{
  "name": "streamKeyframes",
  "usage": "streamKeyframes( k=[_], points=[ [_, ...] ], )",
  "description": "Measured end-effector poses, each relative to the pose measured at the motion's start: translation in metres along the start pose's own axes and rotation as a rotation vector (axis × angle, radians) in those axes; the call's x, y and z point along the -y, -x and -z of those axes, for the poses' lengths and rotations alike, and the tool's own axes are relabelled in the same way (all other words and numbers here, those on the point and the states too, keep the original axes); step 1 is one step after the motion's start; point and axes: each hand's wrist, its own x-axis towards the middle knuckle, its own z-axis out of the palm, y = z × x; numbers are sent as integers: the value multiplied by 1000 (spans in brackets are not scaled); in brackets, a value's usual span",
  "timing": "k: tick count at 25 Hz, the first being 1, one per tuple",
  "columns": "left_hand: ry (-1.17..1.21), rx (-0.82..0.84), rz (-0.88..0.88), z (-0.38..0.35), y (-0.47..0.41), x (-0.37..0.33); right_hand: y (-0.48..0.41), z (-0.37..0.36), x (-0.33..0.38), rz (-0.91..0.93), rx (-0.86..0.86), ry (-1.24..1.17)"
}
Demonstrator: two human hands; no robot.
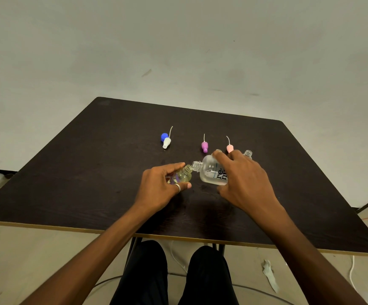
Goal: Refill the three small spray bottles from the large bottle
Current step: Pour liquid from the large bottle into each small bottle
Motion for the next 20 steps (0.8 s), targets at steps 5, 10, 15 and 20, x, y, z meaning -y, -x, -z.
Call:
streamKeyframes(
  k=[5, 10, 15, 20],
  points=[
    [2, -8, 0, -1, 0, 0, 0, 0, 0, 4, 1, -3],
    [-8, -1, -12, 0, 0, 1, 0, 0, 0, 4, -2, 4],
    [-20, 4, -11, -1, 0, 1, 0, -1, 0, 4, -2, 9],
    [-20, -2, -11, -1, -1, 2, 0, -3, -1, 8, -5, 8]
  ],
)
